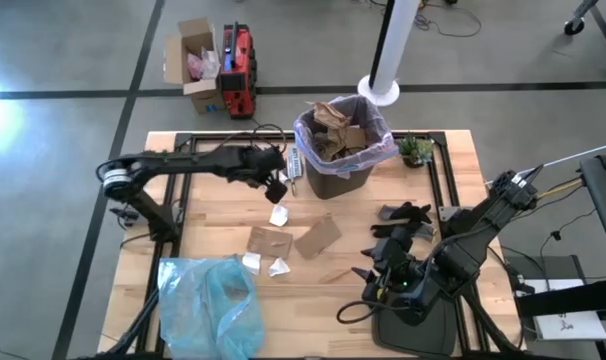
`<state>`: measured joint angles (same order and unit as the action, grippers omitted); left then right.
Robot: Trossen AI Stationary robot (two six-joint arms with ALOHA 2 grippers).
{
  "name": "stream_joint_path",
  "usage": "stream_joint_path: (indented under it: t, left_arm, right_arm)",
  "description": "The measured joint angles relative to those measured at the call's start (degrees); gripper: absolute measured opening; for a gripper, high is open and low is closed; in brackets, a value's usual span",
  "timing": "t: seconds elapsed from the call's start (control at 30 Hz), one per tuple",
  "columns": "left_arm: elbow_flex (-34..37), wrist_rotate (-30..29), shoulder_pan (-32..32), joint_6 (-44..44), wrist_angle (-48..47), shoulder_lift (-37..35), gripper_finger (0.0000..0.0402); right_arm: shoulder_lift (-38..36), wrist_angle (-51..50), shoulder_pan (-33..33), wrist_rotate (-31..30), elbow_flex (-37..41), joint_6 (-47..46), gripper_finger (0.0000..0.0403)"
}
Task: Place trash/remove bag and relplace
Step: Put the white paper into the trash bin
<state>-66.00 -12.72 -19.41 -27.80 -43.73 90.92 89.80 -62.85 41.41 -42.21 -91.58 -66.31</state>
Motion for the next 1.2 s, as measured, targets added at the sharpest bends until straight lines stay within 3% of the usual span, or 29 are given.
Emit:
stream_joint_path:
  t: [0.27,0.33,0.47,0.7,0.83,1.07,1.2]
  left_arm:
    - [0.7,0.5,-8.9,9.2,7.6,6.7,0.0314]
    - [0.8,3.3,-10.6,10.3,10.0,8.3,0.0313]
    - [0.8,8.8,-11.5,11.0,12.5,11.6,0.0312]
    - [0.9,8.7,-10.2,12.3,13.3,15.7,0.0303]
    - [0.8,8.6,-9.1,13.3,13.6,16.2,0.0243]
    - [0.9,8.8,-7.0,13.8,12.1,15.0,0.0029]
    - [1.2,10.9,-5.8,13.5,9.3,12.0,0.0024]
  right_arm:
    - [0.2,2.3,-0.1,2.3,0.0,-5.9,0.0206]
    - [0.9,2.4,-0.1,2.6,0.0,-6.8,0.0206]
    - [1.9,2.3,-0.4,4.5,0.0,-8.4,0.0206]
    - [2.1,1.8,-1.5,5.4,0.0,-8.8,0.0206]
    - [1.6,0.9,-2.4,5.2,0.0,-8.1,0.0206]
    - [-1.2,-3.9,-2.8,5.0,0.0,-8.0,0.0206]
    - [-5.2,-8.9,-2.7,4.9,0.0,-8.2,0.0206]
